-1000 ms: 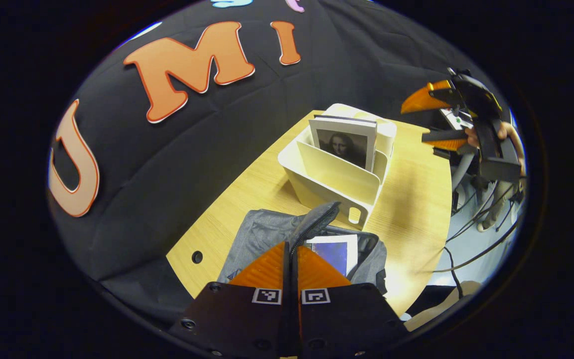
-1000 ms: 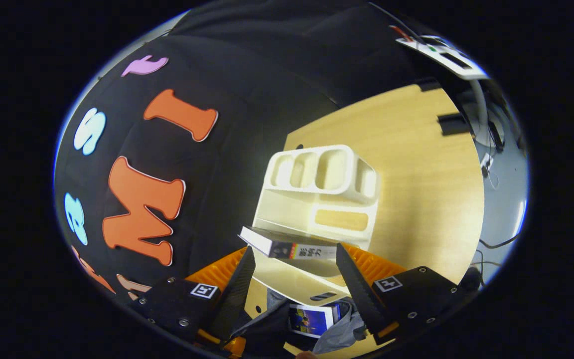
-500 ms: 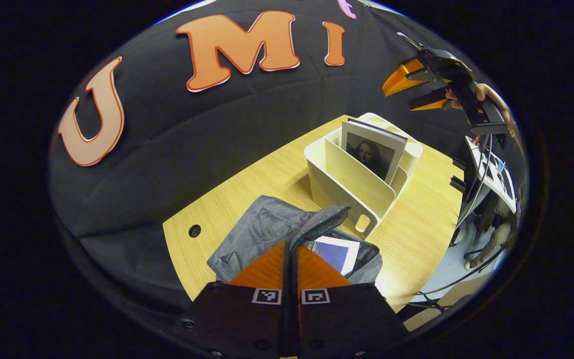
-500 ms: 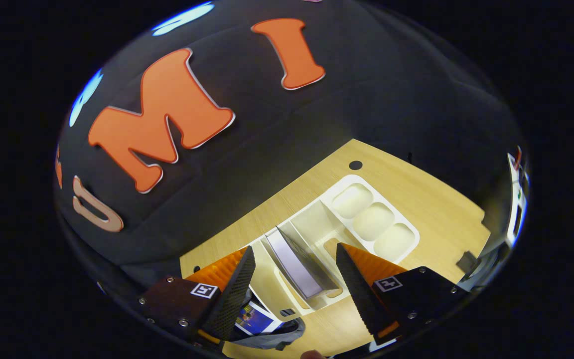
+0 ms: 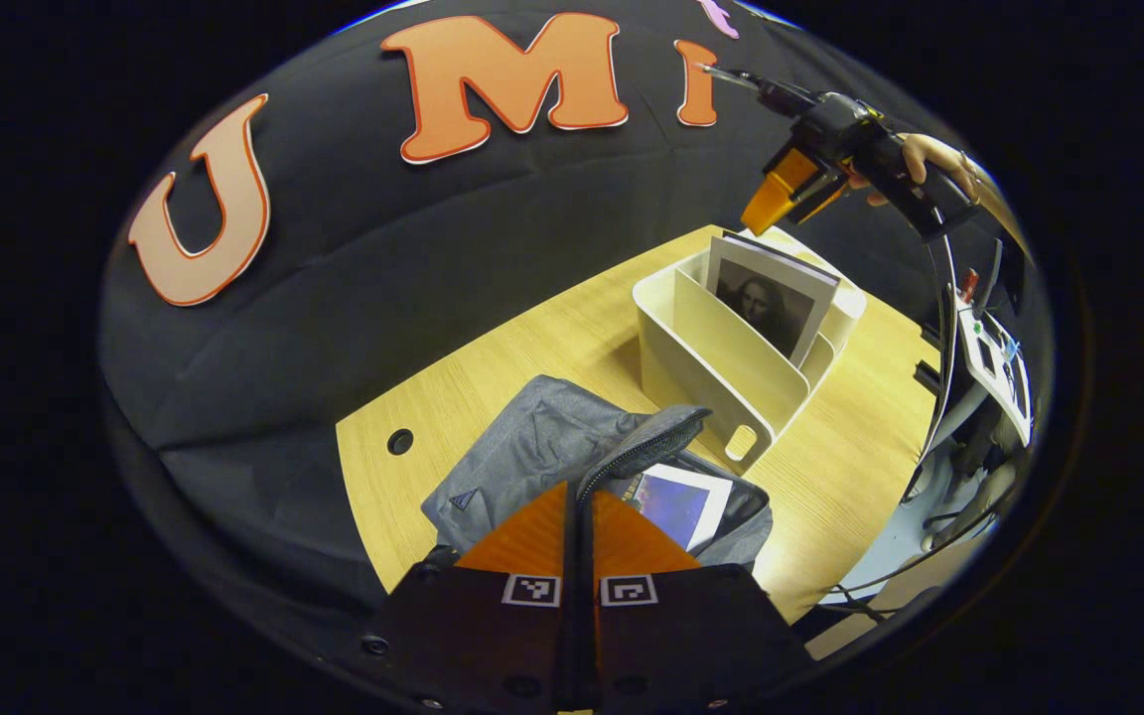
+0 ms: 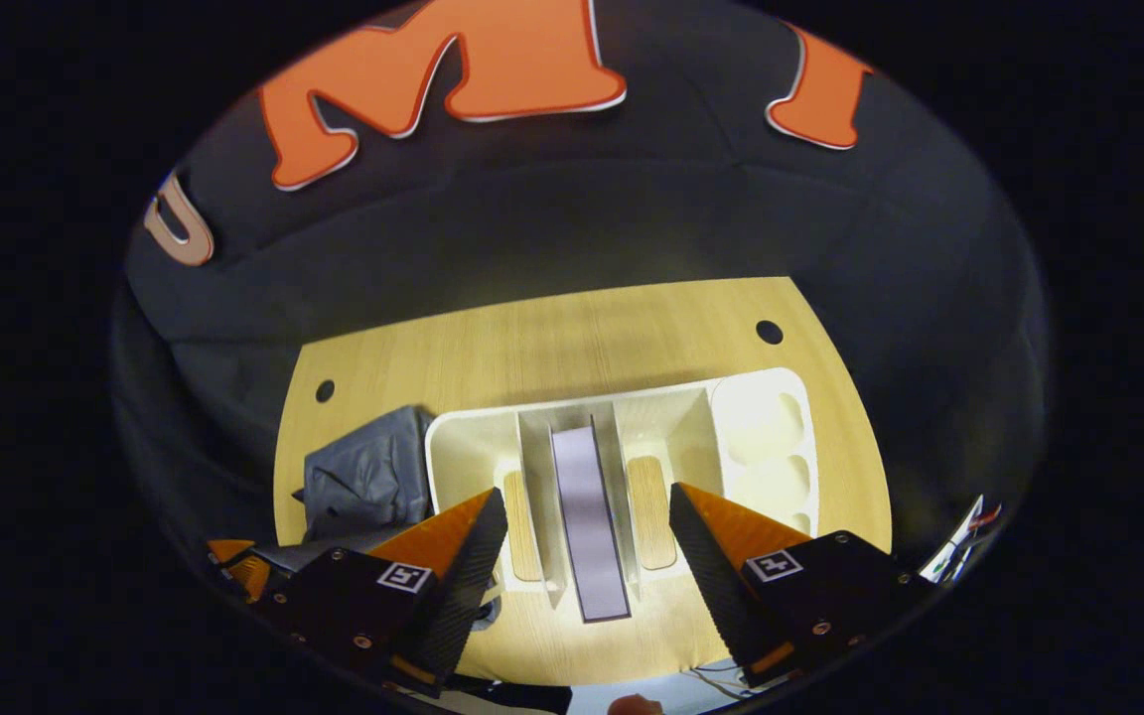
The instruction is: Open the schoolbag, grab two books from the bookshelf and put them into the schoolbag.
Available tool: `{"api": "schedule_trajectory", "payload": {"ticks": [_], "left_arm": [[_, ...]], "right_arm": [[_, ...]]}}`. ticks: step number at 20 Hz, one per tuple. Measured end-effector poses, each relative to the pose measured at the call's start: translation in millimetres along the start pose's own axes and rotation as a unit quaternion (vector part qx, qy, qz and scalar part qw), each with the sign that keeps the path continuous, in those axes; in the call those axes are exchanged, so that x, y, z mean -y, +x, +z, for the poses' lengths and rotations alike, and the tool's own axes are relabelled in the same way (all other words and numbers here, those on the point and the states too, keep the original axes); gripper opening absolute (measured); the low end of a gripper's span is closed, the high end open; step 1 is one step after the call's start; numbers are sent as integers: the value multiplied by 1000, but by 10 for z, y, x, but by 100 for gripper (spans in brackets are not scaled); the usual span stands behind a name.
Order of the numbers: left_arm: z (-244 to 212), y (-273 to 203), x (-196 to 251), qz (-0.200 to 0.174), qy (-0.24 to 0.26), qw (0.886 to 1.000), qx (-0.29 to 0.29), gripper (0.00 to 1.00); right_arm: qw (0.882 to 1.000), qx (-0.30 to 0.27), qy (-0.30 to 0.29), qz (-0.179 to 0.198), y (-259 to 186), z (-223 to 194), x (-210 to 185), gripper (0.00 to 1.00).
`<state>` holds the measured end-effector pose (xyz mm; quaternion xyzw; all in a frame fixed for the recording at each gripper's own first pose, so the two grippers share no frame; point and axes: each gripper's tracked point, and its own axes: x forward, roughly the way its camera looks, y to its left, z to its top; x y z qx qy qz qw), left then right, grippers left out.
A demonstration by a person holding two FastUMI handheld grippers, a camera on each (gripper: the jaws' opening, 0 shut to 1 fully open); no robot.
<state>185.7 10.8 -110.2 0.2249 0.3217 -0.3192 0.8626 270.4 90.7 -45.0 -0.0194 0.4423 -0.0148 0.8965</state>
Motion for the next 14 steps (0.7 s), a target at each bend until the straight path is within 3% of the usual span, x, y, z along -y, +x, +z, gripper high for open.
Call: {"api": "schedule_trajectory", "payload": {"ticks": [9, 11, 12, 13, 14], "left_arm": [[122, 59, -30, 4, -12, 1000, 5, 1], [112, 73, -22, -7, -17, 1000, 6, 1], [112, 83, -18, -15, -15, 1000, 4, 1], [105, 99, -23, -21, -11, 1000, 2, 1], [112, 104, -40, -26, -6, 1000, 0, 1]], "right_arm": [[994, -99, -51, -10, 563, -283, -9, 97], [993, -108, -49, -16, 643, -326, -6, 82], [993, -113, -43, -10, 667, -351, -36, 68], [993, -113, -41, -6, 641, -345, -58, 60], [993, -113, -43, -5, 595, -333, -76, 40]]}}
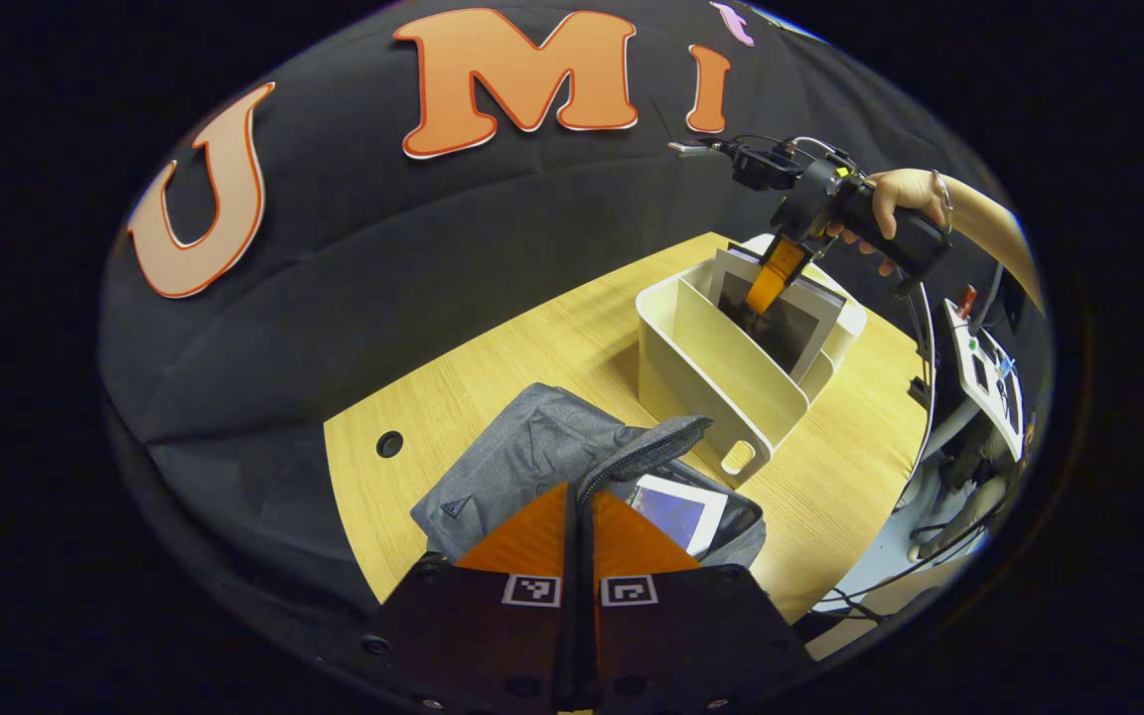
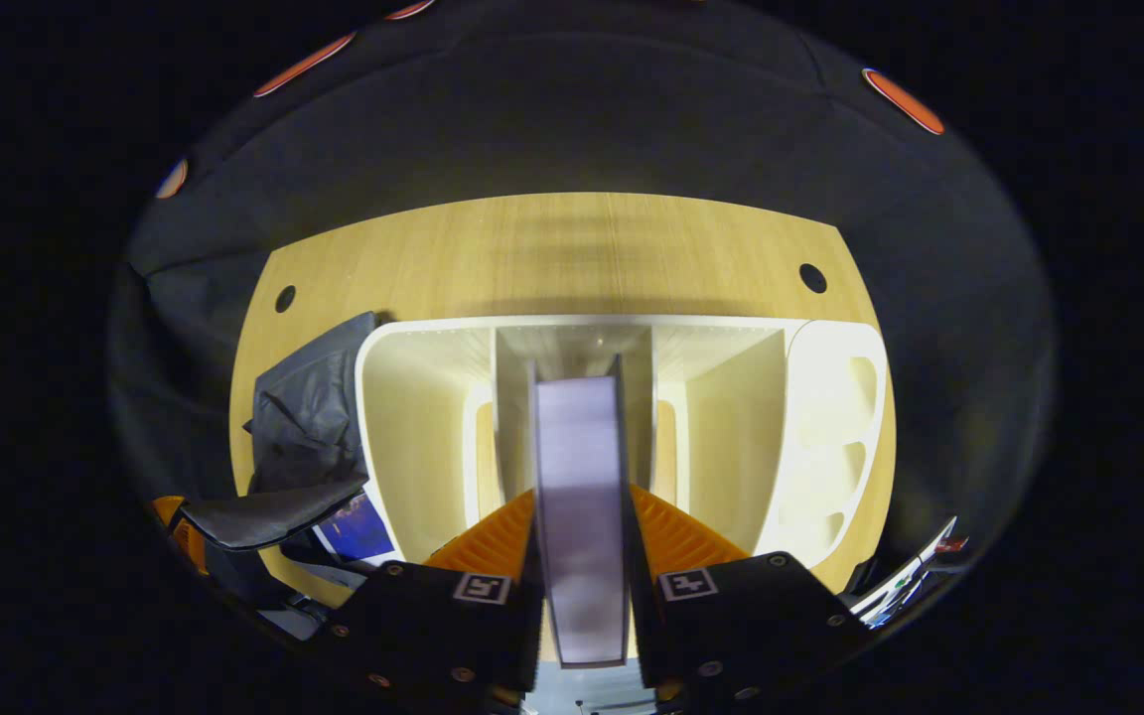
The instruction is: Open the schoolbag, grab two books from the bookshelf and put them into the schoolbag.
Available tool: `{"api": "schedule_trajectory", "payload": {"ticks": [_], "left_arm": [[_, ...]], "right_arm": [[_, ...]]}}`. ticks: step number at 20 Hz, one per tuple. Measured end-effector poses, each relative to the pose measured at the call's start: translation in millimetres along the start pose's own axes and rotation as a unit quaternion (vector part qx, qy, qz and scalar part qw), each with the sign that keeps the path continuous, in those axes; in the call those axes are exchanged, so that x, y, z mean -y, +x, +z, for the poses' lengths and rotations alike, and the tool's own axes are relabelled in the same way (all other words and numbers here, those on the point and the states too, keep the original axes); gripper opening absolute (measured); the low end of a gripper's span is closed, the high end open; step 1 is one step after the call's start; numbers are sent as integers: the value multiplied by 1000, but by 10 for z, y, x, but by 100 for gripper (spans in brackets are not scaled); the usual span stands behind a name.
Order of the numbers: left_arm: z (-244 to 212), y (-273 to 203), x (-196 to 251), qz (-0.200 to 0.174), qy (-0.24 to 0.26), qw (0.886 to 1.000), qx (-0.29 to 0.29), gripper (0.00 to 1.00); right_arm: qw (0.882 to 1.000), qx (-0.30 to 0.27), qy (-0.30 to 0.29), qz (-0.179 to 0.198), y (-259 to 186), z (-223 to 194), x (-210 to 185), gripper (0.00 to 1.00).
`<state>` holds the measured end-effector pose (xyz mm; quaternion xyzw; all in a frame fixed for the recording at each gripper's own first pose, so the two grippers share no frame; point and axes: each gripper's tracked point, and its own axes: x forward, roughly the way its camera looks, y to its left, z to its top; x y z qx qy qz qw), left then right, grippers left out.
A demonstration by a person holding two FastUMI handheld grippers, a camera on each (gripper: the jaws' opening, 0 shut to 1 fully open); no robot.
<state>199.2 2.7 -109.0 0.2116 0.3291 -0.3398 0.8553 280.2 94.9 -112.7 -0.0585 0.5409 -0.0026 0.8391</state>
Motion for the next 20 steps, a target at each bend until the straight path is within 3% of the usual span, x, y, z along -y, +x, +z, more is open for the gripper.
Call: {"api": "schedule_trajectory", "payload": {"ticks": [1, 2, 6, 7, 8, 14, 17, 20], "left_arm": [[19, 8, -14, -6, 5, 1000, 0, 1], [45, 19, -27, -12, 10, 1000, 1, 1], [62, 23, -16, -29, 27, 999, 4, 1], [44, 13, -25, -33, 28, 999, 5, 1], [45, 10, -23, -37, 28, 999, 8, 1], [159, -25, -59, -41, 32, 998, 23, 1], [247, -33, -88, -49, 26, 998, 23, 1], [363, -68, -113, -53, 32, 998, 27, 1]], "right_arm": [[1000, 0, -1, -3, 2, -45, 30, 29], [1000, 0, 5, -3, -47, -51, 35, 37], [999, 44, 26, 7, -517, 67, 68, 35], [998, 60, 20, 2, -682, 92, 124, 46], [997, 73, 18, 2, -853, 100, 137, 35], [986, 158, 41, 31, -1792, -34, 118, 34], [975, 196, 81, 67, -2185, -252, 96, 34], [950, 238, 148, 135, -2410, -459, 4, 34]]}}
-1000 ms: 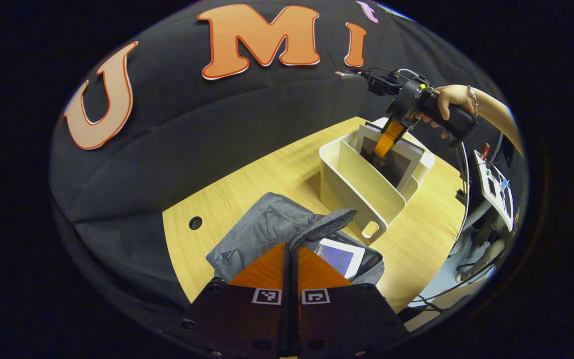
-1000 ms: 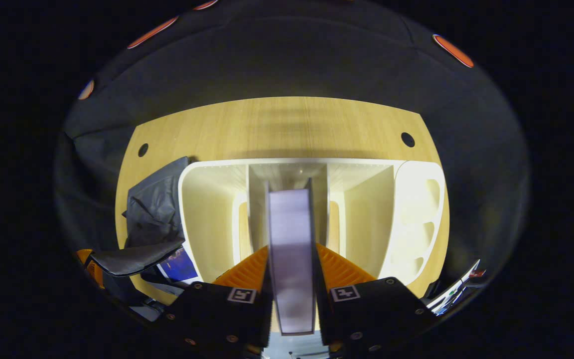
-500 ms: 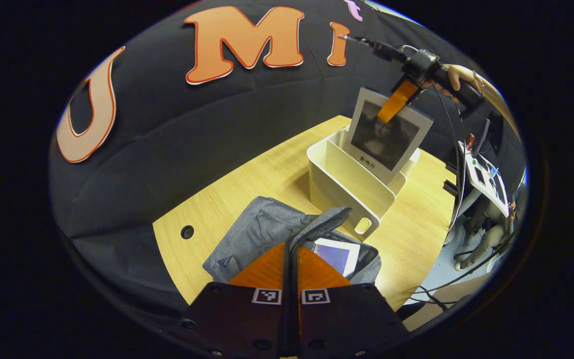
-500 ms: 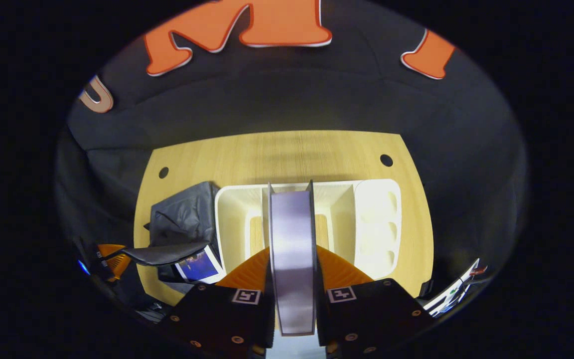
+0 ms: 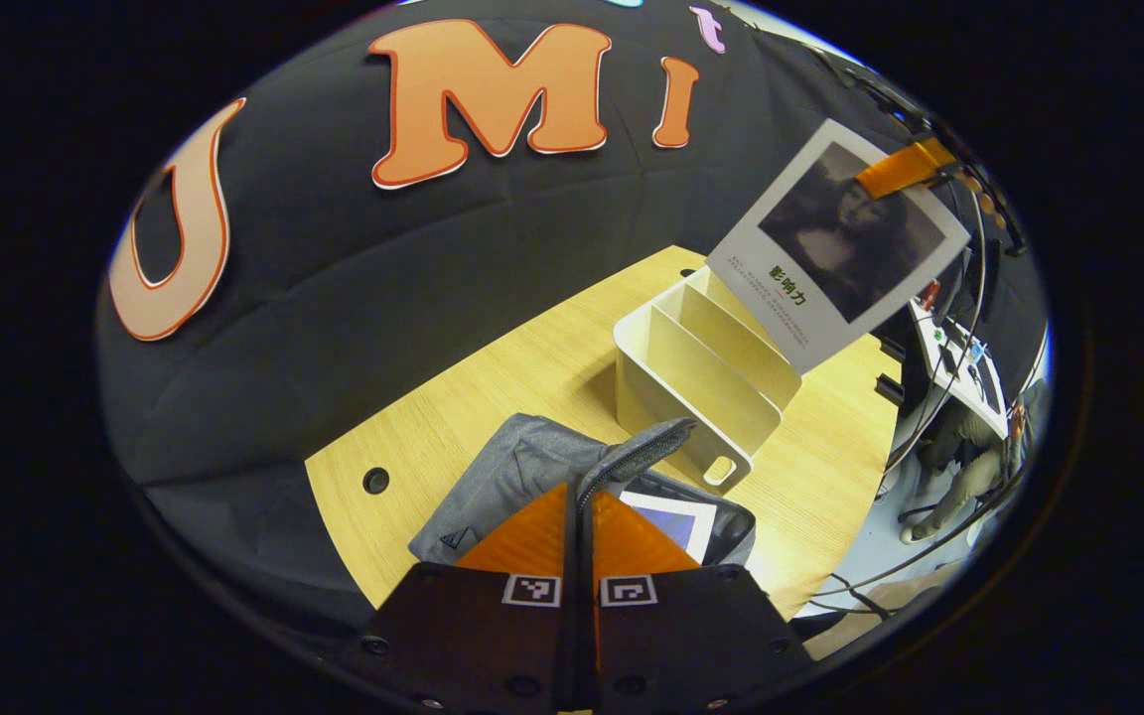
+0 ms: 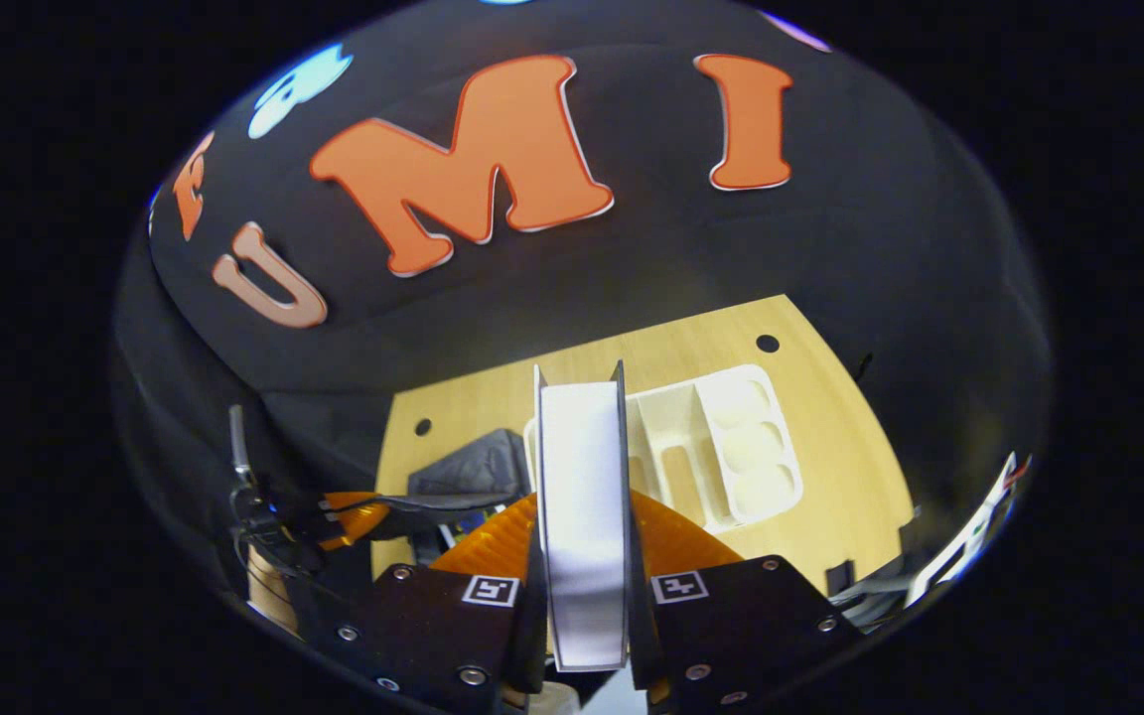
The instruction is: Open the schoolbag, grab two books from the bookshelf and put them into the schoolbag.
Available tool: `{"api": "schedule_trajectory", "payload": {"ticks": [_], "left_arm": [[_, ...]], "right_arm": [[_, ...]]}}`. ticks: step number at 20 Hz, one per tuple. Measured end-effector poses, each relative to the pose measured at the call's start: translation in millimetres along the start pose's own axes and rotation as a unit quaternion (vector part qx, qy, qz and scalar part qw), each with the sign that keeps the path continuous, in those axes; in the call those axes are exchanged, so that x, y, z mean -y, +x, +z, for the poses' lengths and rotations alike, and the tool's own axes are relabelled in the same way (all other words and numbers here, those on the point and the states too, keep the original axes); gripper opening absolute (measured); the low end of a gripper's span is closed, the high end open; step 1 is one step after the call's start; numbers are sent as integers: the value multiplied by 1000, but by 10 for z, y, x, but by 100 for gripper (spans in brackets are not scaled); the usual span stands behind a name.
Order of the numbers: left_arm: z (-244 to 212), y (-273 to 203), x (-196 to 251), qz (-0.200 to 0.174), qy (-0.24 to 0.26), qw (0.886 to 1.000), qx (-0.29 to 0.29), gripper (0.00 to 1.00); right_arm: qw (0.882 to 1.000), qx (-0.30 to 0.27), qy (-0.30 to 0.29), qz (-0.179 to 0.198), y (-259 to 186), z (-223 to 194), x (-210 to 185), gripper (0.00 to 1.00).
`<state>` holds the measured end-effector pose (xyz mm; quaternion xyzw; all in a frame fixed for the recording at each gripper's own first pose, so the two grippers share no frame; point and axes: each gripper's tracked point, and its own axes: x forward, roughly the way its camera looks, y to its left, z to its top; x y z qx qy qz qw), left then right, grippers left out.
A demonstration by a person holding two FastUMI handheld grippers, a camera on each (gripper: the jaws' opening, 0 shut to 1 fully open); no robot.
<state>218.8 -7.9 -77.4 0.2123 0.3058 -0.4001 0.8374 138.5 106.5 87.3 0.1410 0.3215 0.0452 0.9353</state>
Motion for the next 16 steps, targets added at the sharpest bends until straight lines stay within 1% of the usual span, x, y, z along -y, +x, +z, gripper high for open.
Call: {"api": "schedule_trajectory", "payload": {"ticks": [2, 4, 6, 9, 12, 14, 15, 16], "left_arm": [[49, -8, 13, -1, 7, 1000, -2, 1], [67, -19, 37, 0, 9, 1000, -4, 1], [63, -38, 55, -1, 2, 1000, -7, 1], [65, -32, 87, -5, -17, 1000, -10, 1], [77, -39, 99, -7, -21, 1000, -13, 1], [104, -33, 120, -9, -18, 1000, -15, 1], [118, -24, 146, -11, -16, 1000, -15, 1], [132, -9, 164, -12, -15, 1000, -15, 0]], "right_arm": [[996, 32, 68, 46, -14, -85, 3, 34], [985, 64, 139, 83, 157, -143, -29, 34], [968, 76, 210, 111, 285, -282, -90, 33], [942, 80, 294, 140, 652, -743, -185, 32], [919, 69, 357, 155, 918, -1167, -238, 32], [901, 65, 389, 181, 988, -1409, -323, 32], [897, 65, 395, 186, 1049, -1500, -373, 32], [899, 60, 394, 182, 1129, -1603, -417, 32]]}}
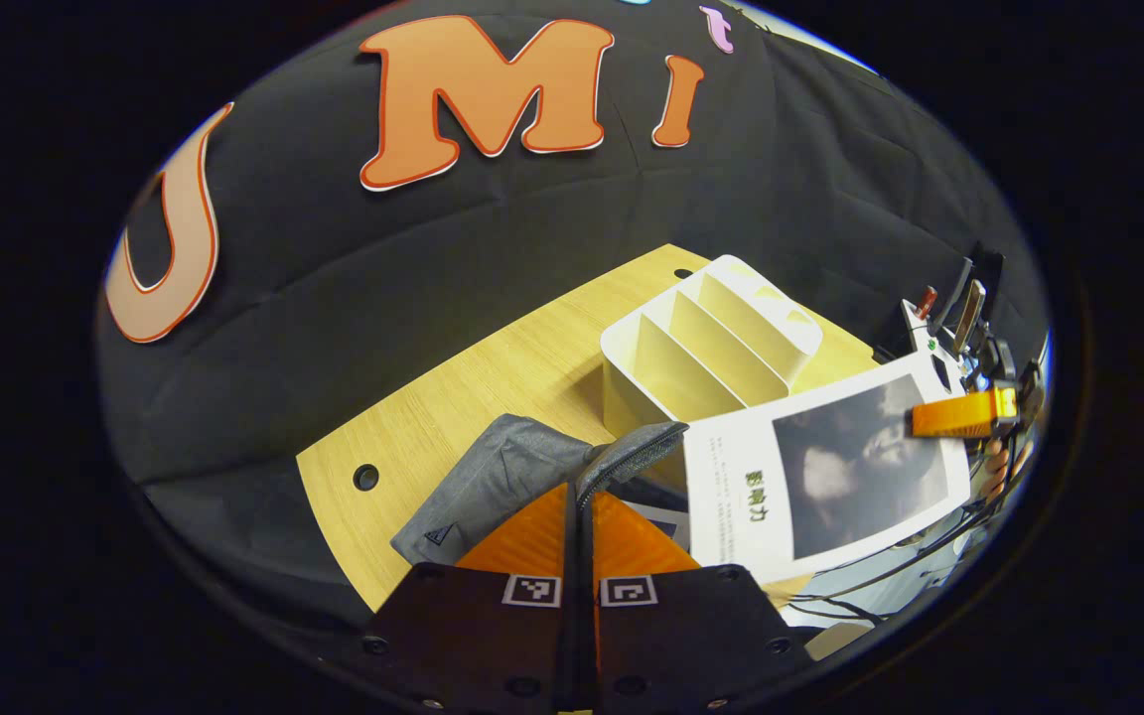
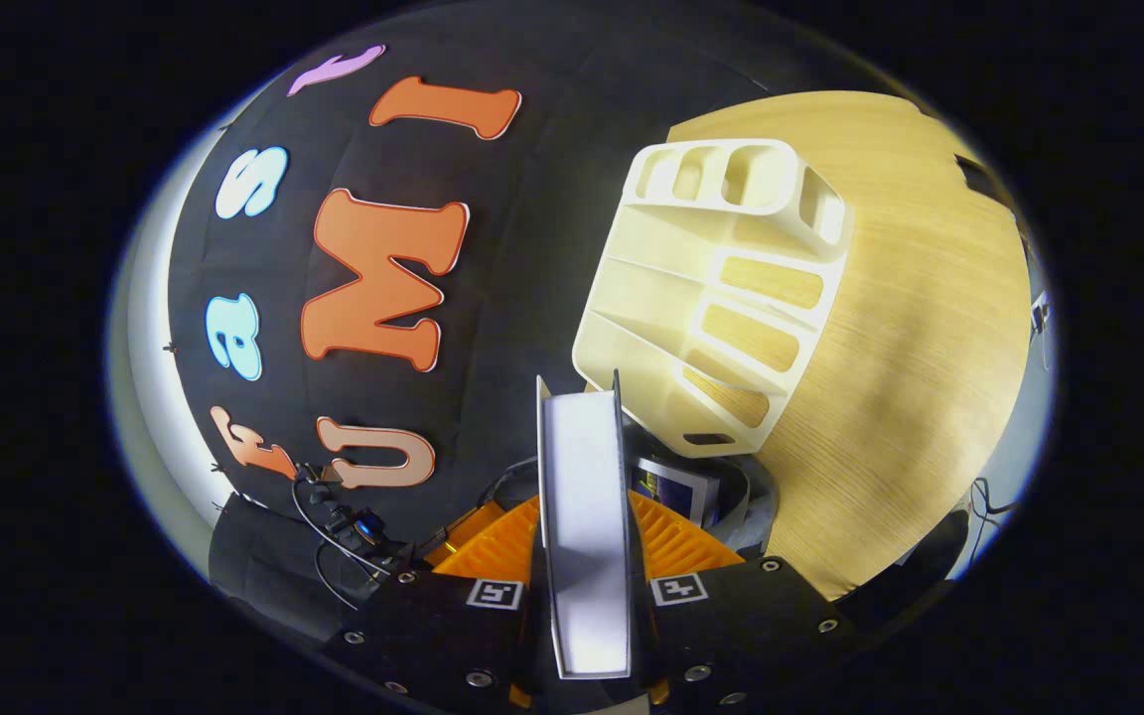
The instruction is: Open the schoolbag, grab two books from the bookshelf and put them into the schoolbag.
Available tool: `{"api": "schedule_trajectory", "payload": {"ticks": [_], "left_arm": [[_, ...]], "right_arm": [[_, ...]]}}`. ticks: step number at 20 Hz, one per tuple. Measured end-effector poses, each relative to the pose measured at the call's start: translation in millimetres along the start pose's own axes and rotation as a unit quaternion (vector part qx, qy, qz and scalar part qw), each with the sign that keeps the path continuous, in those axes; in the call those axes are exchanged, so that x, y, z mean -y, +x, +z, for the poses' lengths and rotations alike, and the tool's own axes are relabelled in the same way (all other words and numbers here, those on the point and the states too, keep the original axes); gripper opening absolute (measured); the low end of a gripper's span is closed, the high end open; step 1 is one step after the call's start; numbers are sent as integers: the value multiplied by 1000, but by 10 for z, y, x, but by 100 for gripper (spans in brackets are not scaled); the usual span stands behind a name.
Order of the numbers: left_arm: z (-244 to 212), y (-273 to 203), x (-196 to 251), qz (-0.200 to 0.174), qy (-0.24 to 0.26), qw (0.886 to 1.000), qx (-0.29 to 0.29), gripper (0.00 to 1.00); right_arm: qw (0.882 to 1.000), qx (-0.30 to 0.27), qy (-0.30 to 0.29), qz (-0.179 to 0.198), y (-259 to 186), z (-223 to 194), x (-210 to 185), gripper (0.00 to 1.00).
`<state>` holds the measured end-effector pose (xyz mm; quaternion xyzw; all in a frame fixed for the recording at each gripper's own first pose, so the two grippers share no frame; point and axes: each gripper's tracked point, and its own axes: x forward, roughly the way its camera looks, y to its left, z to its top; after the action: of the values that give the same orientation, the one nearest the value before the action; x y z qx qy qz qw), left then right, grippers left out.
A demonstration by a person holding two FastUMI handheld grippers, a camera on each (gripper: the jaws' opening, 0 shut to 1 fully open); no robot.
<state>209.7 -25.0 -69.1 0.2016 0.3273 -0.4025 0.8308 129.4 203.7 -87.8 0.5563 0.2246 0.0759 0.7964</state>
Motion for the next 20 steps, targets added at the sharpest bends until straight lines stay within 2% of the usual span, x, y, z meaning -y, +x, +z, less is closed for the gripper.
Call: {"api": "schedule_trajectory", "payload": {"ticks": [7, 15, 20], "left_arm": [[12, -22, 61, -3, 14, 1000, 6, 1], [0, -72, 106, -5, 16, 1000, 9, 1], [19, -152, 252, -12, 20, 1000, 15, 1]], "right_arm": [[998, -31, 50, -9, 525, -475, 289, 32], [995, -32, 94, -24, 1301, -615, 475, 32], [993, -31, 112, -14, 1676, -720, 432, 33]]}}
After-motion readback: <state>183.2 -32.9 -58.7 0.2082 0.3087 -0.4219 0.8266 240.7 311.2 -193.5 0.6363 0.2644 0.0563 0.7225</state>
